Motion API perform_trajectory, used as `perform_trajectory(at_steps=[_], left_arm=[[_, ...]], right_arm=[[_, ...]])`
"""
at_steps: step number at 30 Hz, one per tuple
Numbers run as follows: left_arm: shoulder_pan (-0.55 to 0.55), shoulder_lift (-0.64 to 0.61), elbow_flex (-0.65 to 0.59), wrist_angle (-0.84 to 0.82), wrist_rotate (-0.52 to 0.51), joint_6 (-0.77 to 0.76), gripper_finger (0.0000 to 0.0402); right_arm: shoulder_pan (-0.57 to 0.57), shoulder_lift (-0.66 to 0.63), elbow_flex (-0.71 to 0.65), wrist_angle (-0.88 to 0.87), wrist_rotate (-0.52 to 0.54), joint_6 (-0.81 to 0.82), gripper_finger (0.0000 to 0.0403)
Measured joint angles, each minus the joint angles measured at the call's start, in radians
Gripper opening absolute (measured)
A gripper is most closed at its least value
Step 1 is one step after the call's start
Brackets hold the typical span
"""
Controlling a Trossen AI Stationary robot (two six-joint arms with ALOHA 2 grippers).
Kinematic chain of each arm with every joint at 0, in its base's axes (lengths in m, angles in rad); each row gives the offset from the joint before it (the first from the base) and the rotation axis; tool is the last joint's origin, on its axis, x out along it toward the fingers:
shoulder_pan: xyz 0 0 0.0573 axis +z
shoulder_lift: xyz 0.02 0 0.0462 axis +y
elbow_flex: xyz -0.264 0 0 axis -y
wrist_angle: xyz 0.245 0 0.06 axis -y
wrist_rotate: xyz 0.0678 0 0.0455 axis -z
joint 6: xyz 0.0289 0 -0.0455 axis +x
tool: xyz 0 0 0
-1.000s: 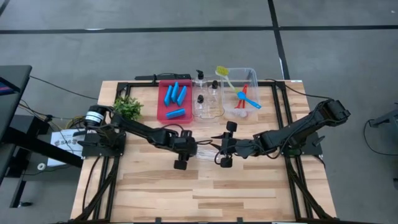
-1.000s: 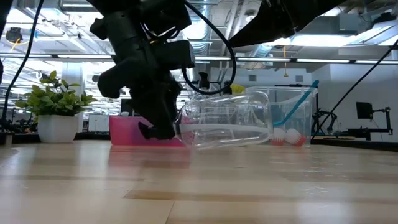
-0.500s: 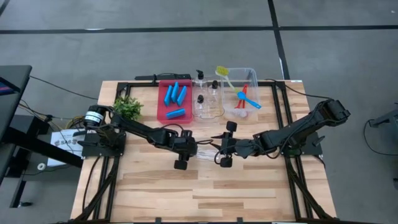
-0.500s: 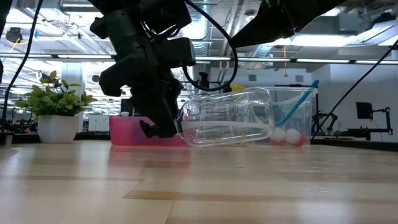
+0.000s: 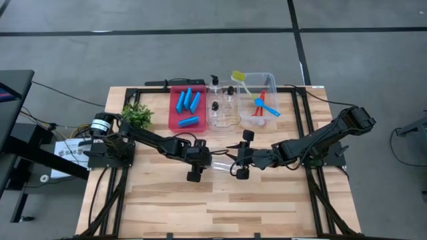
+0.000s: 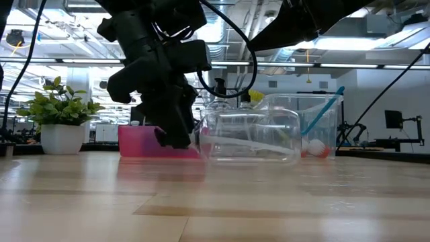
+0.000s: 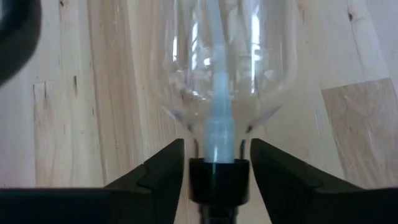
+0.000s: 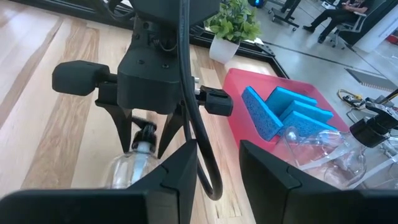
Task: Pick & Place Kitchen Sink Supplies
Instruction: Put the spray bottle into the transparent bin
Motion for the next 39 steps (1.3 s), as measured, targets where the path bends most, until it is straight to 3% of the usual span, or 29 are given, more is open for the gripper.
perform_trajectory(at_steps=[8,39], left_arm=[[0.000,0.000,0.000,0.000,-0.001,0.000,0.0211],[-0.008,-0.003,-0.001,-0.002,-0.002,-0.026,0.0208]], right_arm=[[0.000,0.000,0.000,0.000,0.000,0.000,0.0113],[-0.001,0.000,0.000,-0.039,0.000,0.068,0.0113]])
